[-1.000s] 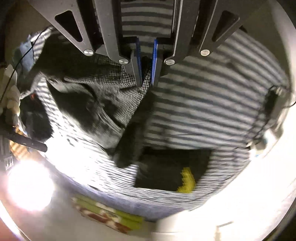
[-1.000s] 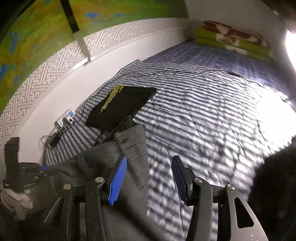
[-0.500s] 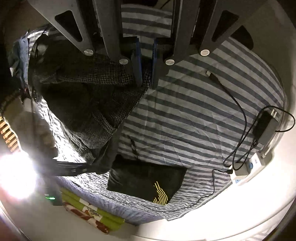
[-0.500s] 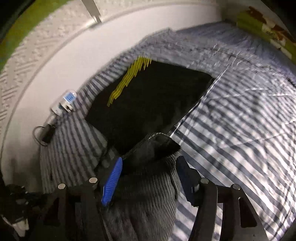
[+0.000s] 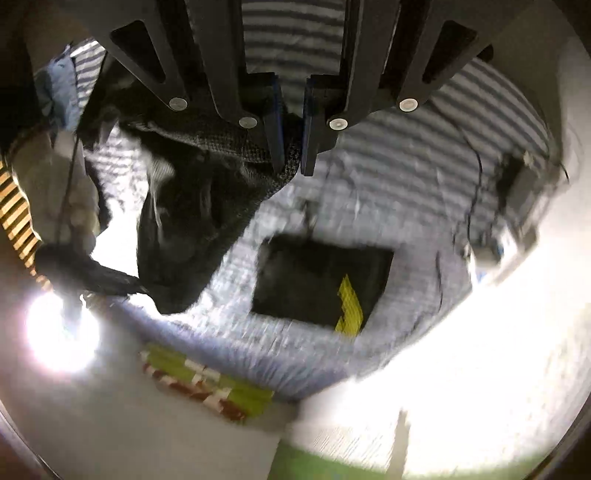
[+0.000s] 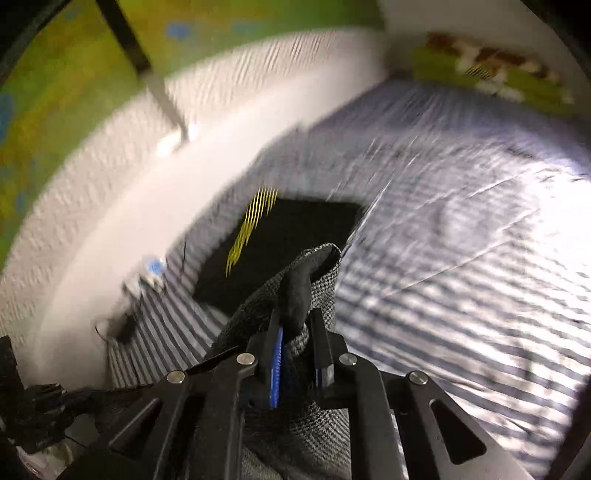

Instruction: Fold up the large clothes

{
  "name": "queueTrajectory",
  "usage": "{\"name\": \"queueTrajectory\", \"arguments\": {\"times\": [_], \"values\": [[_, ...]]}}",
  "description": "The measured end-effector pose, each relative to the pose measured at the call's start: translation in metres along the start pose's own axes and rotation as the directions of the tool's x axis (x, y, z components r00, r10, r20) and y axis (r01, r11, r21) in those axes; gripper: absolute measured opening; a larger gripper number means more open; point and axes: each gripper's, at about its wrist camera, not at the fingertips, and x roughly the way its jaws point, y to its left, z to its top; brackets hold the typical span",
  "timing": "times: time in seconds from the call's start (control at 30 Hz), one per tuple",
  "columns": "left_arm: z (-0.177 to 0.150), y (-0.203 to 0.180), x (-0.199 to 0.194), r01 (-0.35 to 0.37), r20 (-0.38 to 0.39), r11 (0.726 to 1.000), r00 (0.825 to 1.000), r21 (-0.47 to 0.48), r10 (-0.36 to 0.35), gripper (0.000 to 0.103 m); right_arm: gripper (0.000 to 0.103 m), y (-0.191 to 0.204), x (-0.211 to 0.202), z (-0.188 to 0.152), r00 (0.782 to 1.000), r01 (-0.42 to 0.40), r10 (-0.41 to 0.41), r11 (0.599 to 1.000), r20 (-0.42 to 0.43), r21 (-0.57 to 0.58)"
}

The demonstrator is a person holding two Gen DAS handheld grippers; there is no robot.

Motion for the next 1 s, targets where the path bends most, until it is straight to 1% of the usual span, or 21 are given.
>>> {"name": "queueTrajectory", "arguments": {"times": [0.07,0.1,0.13,0.17,0.23,0.33,0.37,0.4,0.43,0.47,0.53,0.57,0.67,0.73,0.8,0.87,0.9,0.93,0.97,1.0], "values": [[0.020,-0.019,-0.020,0.009,0.057,1.000,0.998,0.023,-0.010,0.008,0.011,-0.002,-0.048,-0.001,0.996,0.017,-0.018,1.000,0.083,0.016],[0.028,-0.027,-0.029,0.012,0.081,0.999,0.997,0.032,-0.015,0.008,0.011,-0.001,-0.077,-0.002,0.990,0.040,-0.042,0.999,0.137,0.014],[0.040,-0.042,-0.043,0.011,0.121,0.998,0.993,0.054,-0.018,0.008,0.011,0.003,-0.106,-0.004,0.980,0.062,-0.061,0.998,0.189,0.003],[0.046,-0.051,-0.053,0.013,0.144,0.998,0.989,0.065,-0.022,0.008,0.011,0.007,-0.126,-0.006,0.971,0.079,-0.076,0.997,0.228,-0.007],[0.060,-0.071,-0.075,0.019,0.194,0.996,0.980,0.090,-0.036,0.008,0.011,0.016,-0.175,-0.011,0.945,0.123,-0.111,0.992,0.309,-0.017],[0.076,-0.102,-0.118,0.018,0.285,0.992,0.957,0.125,-0.053,0.008,0.011,0.029,-0.240,-0.021,0.905,0.141,-0.126,0.990,0.406,-0.006],[0.079,-0.109,-0.129,0.021,0.303,0.991,0.951,0.131,-0.060,0.008,0.011,0.036,-0.259,-0.024,0.891,0.151,-0.133,0.988,0.434,-0.008],[0.082,-0.116,-0.141,0.022,0.327,0.990,0.943,0.140,-0.067,0.008,0.011,0.041,-0.276,-0.027,0.876,0.166,-0.141,0.986,0.461,-0.014],[0.084,-0.124,-0.158,0.018,0.359,0.988,0.931,0.153,-0.072,0.008,0.011,0.049,-0.293,-0.032,0.856,0.189,-0.153,0.982,0.494,-0.022],[0.083,-0.130,-0.168,0.011,0.379,0.987,0.923,0.160,-0.072,0.008,0.011,0.057,-0.309,-0.038,0.833,0.213,-0.163,0.976,0.529,-0.035],[0.082,-0.140,-0.191,0.002,0.417,0.985,0.906,0.174,-0.076,0.008,0.011,0.073,-0.334,-0.049,0.794,0.248,-0.172,0.967,0.583,-0.053],[0.082,-0.143,-0.198,0.007,0.425,0.985,0.901,0.173,-0.081,0.008,0.011,0.080,-0.346,-0.055,0.778,0.257,-0.174,0.965,0.603,-0.054],[0.083,-0.150,-0.218,0.013,0.447,0.983,0.890,0.184,-0.095,0.007,0.011,0.090,-0.369,-0.065,0.749,0.259,-0.171,0.965,0.640,-0.046],[0.079,-0.153,-0.234,0.009,0.471,0.981,0.876,0.195,-0.102,0.007,0.011,0.094,-0.382,-0.070,0.728,0.279,-0.174,0.959,0.663,-0.055],[0.081,-0.156,-0.241,0.007,0.490,0.979,0.865,0.205,-0.108,0.007,0.011,0.098,-0.391,-0.070,0.716,0.296,-0.178,0.953,0.675,-0.062],[0.088,-0.157,-0.241,-0.011,0.508,0.976,0.855,0.218,-0.104,0.007,0.011,0.096,-0.393,-0.067,0.725,0.279,-0.171,0.959,0.667,-0.057],[0.087,-0.162,-0.243,-0.020,0.510,0.974,0.855,0.224,-0.100,0.007,0.011,0.093,-0.389,-0.063,0.734,0.279,-0.176,0.959,0.655,-0.056],[0.091,-0.160,-0.236,-0.028,0.504,0.973,0.859,0.229,-0.094,0.007,0.011,0.090,-0.384,-0.060,0.738,0.288,-0.187,0.956,0.649,-0.051],[0.098,-0.161,-0.223,-0.036,0.489,0.973,0.869,0.230,-0.084,0.007,0.011,0.085,-0.372,-0.054,0.743,0.304,-0.206,0.952,0.637,-0.046],[0.105,-0.162,-0.204,-0.042,0.462,0.972,0.884,0.233,-0.073,0.007,0.011,0.078,-0.355,-0.048,0.751,0.322,-0.233,0.946,0.618,-0.034]]}}
